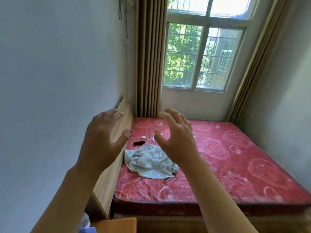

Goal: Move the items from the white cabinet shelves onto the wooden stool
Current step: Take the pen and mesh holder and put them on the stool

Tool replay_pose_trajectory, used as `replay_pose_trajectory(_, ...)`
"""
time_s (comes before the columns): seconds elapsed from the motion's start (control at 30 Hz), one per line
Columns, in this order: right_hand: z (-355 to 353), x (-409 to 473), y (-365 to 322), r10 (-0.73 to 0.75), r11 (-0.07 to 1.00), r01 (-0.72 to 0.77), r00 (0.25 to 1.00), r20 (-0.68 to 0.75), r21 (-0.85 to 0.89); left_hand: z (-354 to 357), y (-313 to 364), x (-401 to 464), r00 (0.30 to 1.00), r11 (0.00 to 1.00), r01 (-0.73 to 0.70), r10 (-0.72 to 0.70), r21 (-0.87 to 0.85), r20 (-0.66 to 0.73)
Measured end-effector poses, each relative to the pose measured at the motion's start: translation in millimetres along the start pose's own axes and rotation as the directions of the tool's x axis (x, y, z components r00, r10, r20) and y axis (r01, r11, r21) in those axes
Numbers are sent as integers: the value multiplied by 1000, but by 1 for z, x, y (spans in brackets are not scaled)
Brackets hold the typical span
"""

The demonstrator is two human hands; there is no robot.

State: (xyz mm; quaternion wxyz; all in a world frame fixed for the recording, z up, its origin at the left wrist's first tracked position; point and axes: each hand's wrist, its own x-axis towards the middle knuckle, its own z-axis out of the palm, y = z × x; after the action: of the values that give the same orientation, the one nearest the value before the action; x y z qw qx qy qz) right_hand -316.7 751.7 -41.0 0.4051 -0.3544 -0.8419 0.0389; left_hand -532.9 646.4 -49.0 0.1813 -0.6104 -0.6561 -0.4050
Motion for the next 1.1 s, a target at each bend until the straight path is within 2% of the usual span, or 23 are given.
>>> replay_pose_trajectory(0.27, -136, -21, 51, 66, 976, -105, 977, -201, -191, 25, 117, 54, 973, 960, -231, 229, -156, -32)
replay_pose_trajectory(0.5, -258, -55, 108, 78, 934, -191, 933, -352, -301, 49, 247, 85, 924, 888, -384, 370, -255, -100)
replay_pose_trajectory(0.7, -373, -103, 165, 74, 873, -275, 891, -448, -402, 85, 382, 93, 880, 807, -471, 455, -357, -133)
replay_pose_trajectory(0.93, -511, -176, 234, 82, 754, -413, 831, -550, -512, 138, 553, 88, 842, 698, -523, 513, -490, -168)
replay_pose_trajectory(1.1, -597, -235, 265, 100, 658, -505, 794, -600, -559, 169, 666, 72, 808, 578, -554, 548, -599, -219)
